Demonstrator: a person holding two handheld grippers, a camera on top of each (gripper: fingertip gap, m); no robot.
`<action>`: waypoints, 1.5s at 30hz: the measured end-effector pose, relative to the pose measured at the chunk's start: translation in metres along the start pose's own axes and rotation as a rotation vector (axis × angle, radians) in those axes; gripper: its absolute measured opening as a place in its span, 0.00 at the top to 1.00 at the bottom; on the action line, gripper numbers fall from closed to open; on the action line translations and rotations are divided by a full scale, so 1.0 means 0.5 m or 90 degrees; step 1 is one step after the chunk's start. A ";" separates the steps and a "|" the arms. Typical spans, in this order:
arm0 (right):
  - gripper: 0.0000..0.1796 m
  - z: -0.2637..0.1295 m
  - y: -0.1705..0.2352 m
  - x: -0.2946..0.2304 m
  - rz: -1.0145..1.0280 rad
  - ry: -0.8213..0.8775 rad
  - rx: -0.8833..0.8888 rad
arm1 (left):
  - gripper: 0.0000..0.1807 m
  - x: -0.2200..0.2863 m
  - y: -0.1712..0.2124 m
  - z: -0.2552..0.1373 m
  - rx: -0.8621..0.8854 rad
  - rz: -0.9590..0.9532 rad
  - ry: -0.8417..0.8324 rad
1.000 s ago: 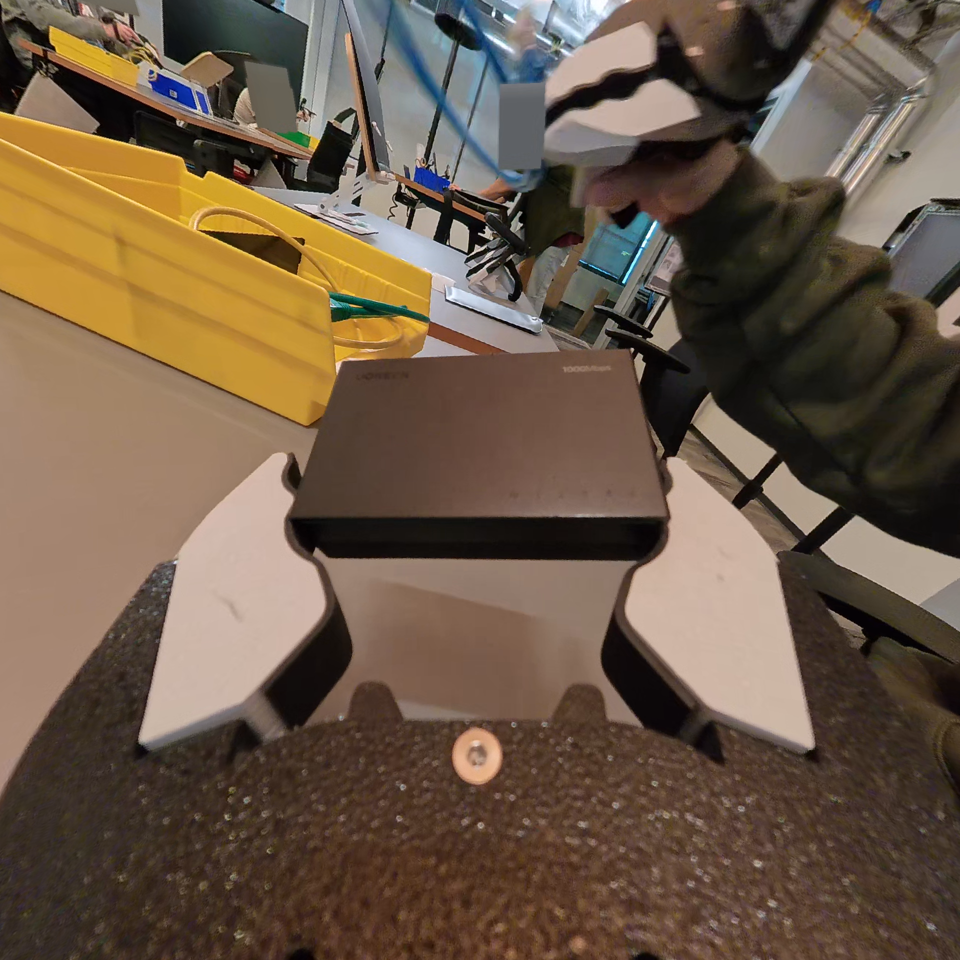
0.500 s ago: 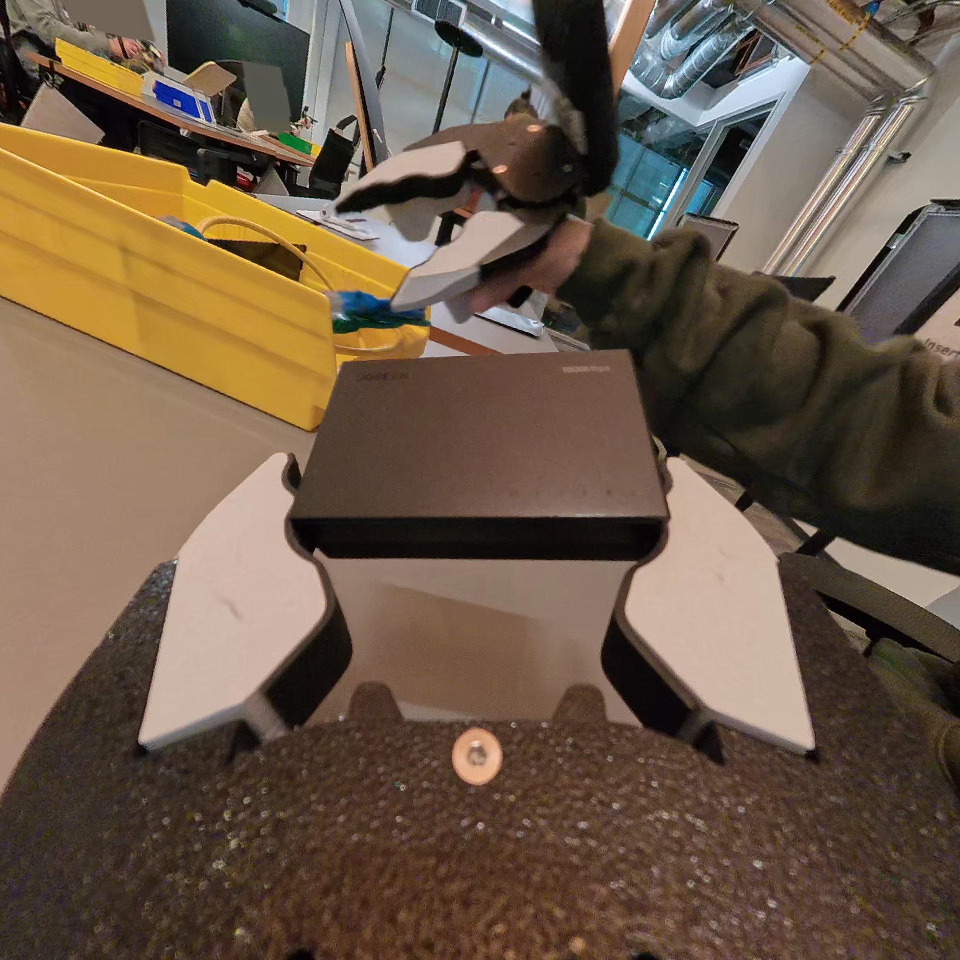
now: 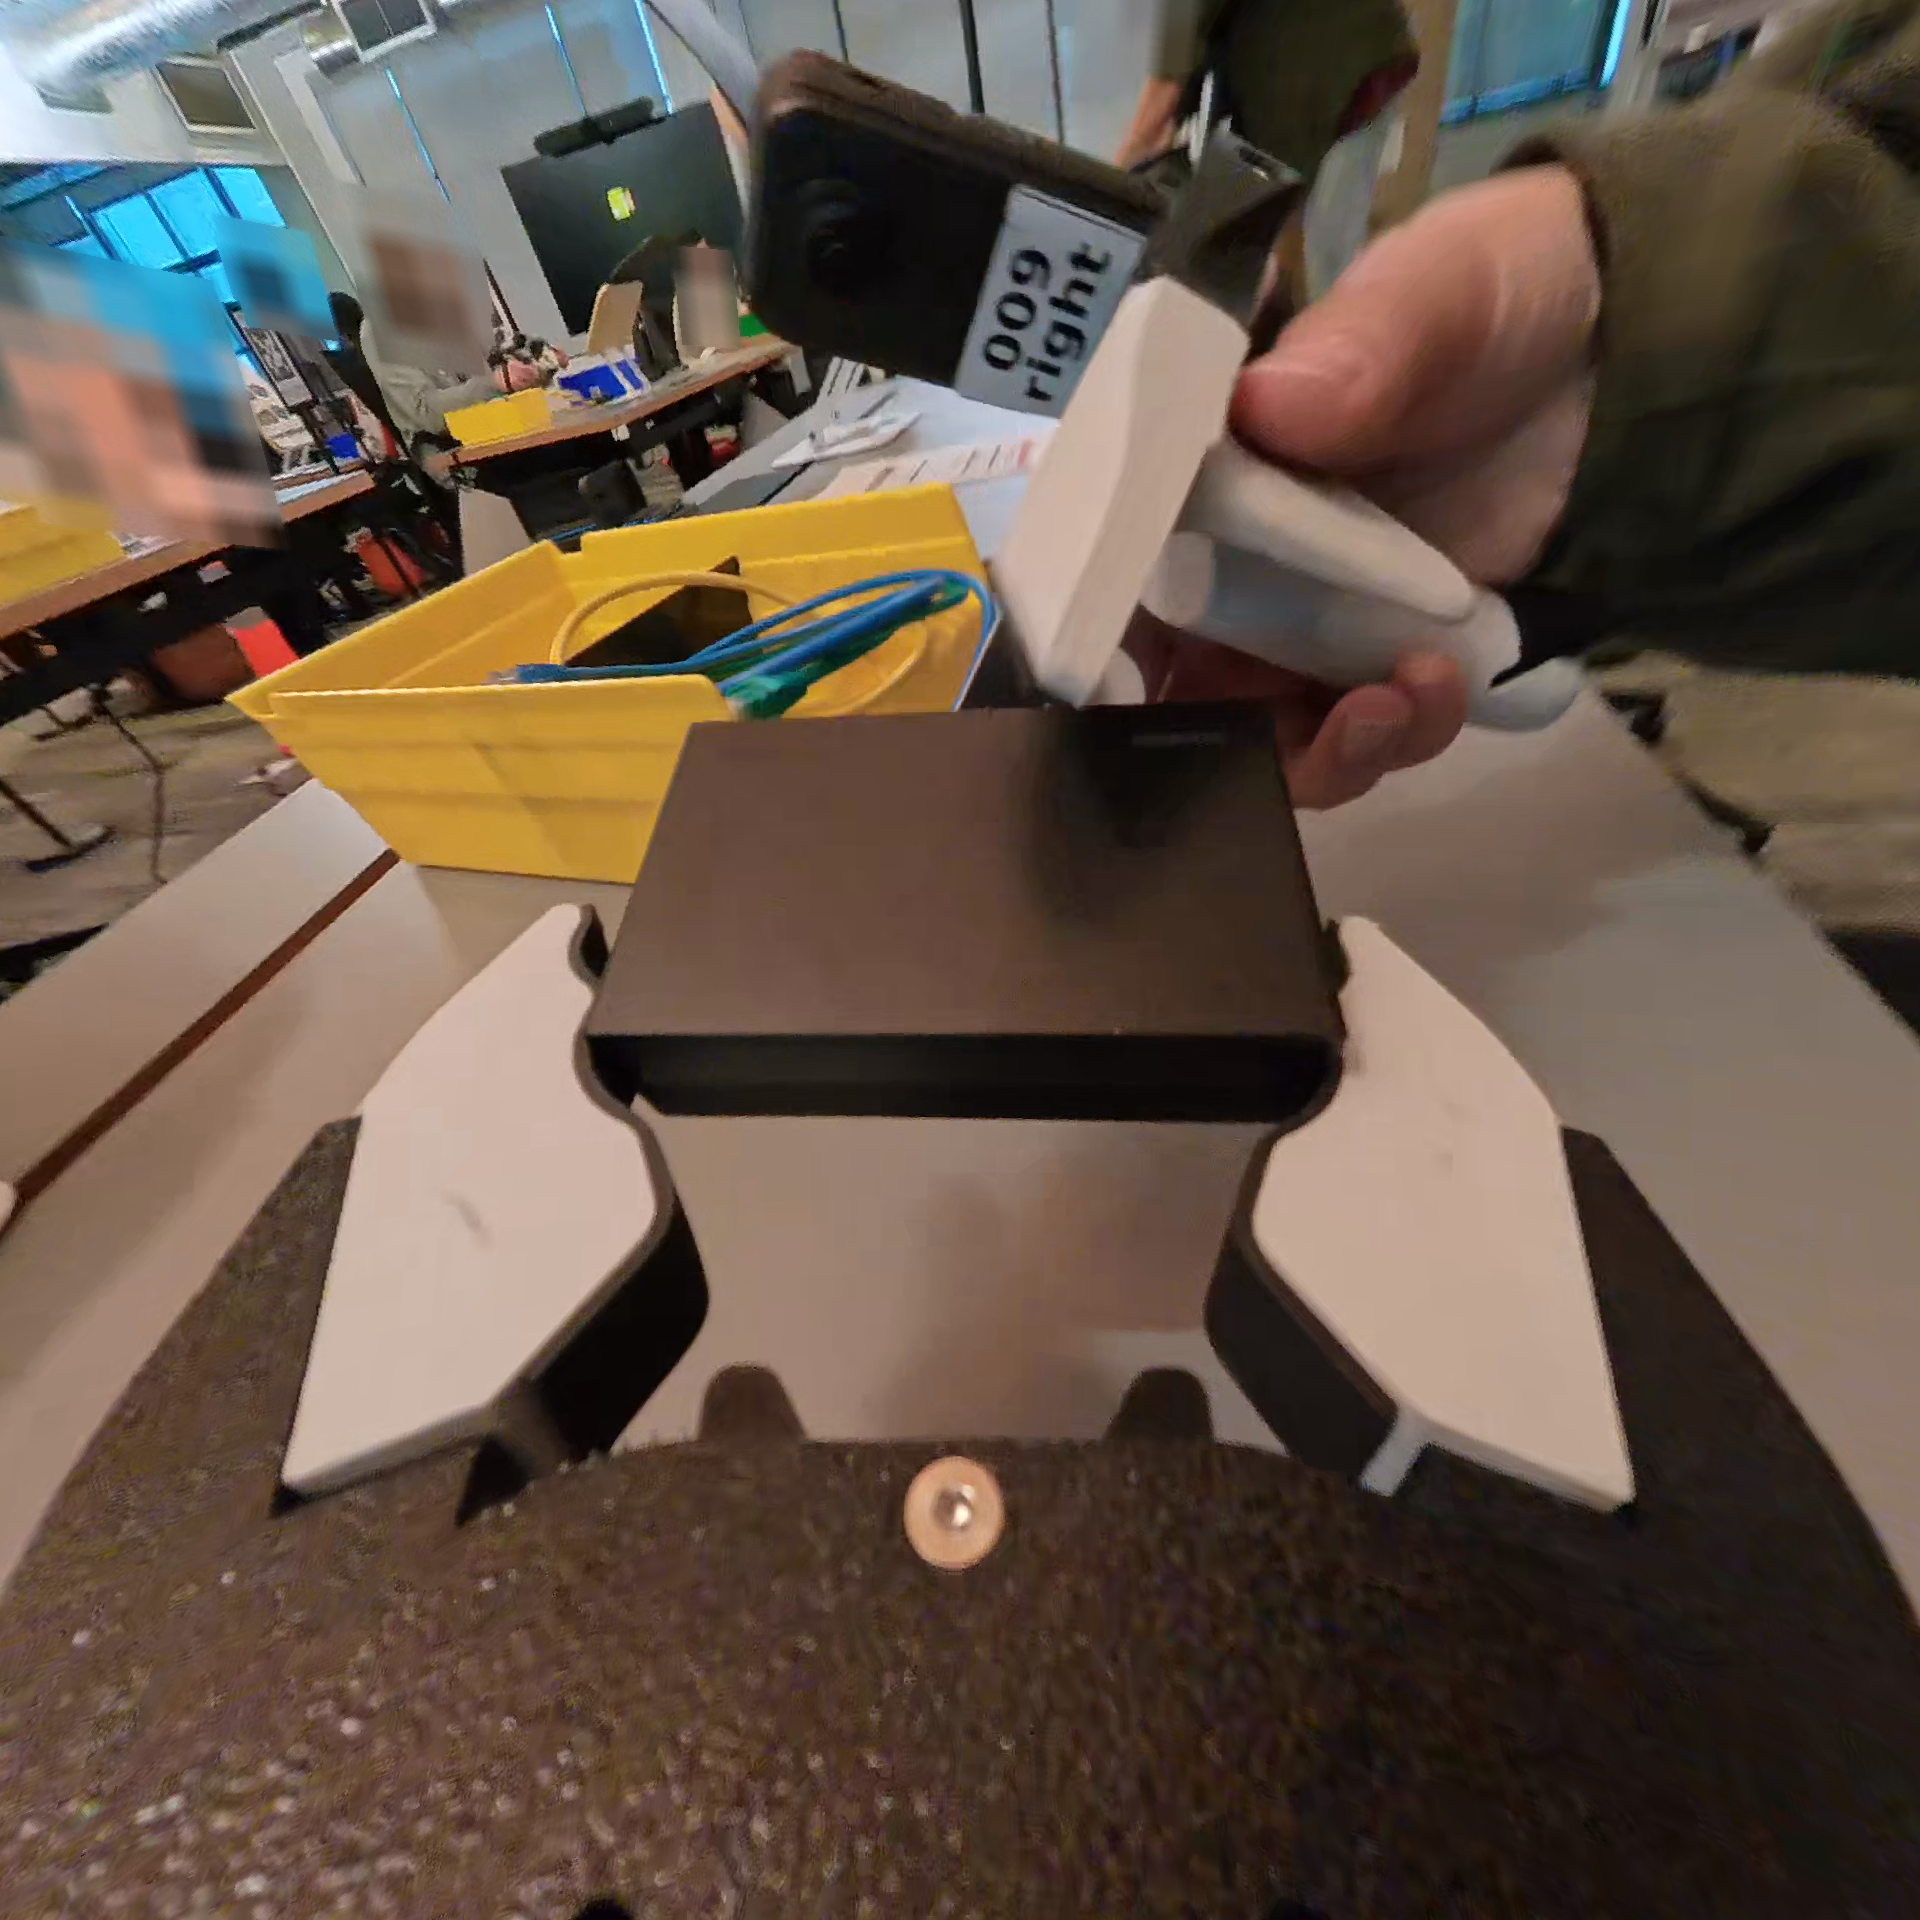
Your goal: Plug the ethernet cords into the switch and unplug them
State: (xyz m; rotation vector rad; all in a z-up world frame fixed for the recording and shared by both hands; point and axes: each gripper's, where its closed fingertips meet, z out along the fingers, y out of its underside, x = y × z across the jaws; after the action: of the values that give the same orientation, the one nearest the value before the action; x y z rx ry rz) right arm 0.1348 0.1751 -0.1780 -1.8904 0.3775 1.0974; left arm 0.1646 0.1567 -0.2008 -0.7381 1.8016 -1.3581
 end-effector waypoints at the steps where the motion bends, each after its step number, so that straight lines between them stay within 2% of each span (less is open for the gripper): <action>1: 0.64 0.006 0.009 0.004 0.005 0.000 -0.022 | 0.32 0.003 0.004 0.003 -0.013 0.024 -0.006; 2: 0.69 0.012 0.016 0.001 0.012 -0.011 -0.038 | 0.32 0.008 0.006 0.006 -0.021 0.044 -0.007; 3: 0.78 0.015 0.020 0.001 0.020 -0.021 -0.047 | 0.32 0.012 0.006 0.008 -0.025 0.059 -0.008; 4: 0.82 0.015 0.019 0.006 0.023 -0.019 -0.045 | 0.32 0.011 0.006 0.010 -0.027 0.066 -0.015; 7: 0.83 0.014 0.022 0.014 0.039 -0.034 -0.066 | 0.32 0.008 0.017 0.014 -0.042 0.068 -0.029; 13: 0.84 -0.003 0.005 0.042 -0.030 0.017 -0.087 | 0.34 -0.012 0.052 0.020 -0.101 0.065 -0.076; 18: 0.84 -0.090 -0.126 0.050 -0.076 0.079 -0.002 | 0.39 -0.047 0.062 0.008 -0.110 0.010 -0.121; 24: 0.84 -0.282 -0.358 0.142 -0.066 0.271 0.162 | 0.42 -0.069 0.072 -0.002 -0.109 -0.068 -0.131; 28: 0.84 -0.386 -0.431 0.272 0.022 0.397 0.191 | 0.44 -0.080 0.085 -0.006 -0.121 -0.106 -0.137; 31: 0.84 -0.425 -0.461 0.350 0.095 0.422 0.243 | 0.45 -0.079 0.086 -0.006 -0.117 -0.131 -0.128; 36: 0.84 -0.432 -0.474 0.437 0.150 0.451 0.256 | 0.46 -0.081 0.087 -0.007 -0.115 -0.148 -0.121; 45: 0.84 -0.410 -0.524 0.458 0.135 0.450 0.269 | 0.47 -0.066 0.086 0.001 -0.118 -0.159 -0.093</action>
State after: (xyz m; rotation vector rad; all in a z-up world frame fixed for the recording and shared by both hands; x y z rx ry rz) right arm 0.5383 0.1911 -0.1779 -1.8173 1.1324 0.3832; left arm 0.1829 0.1944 -0.2350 -1.1648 1.7783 -1.2663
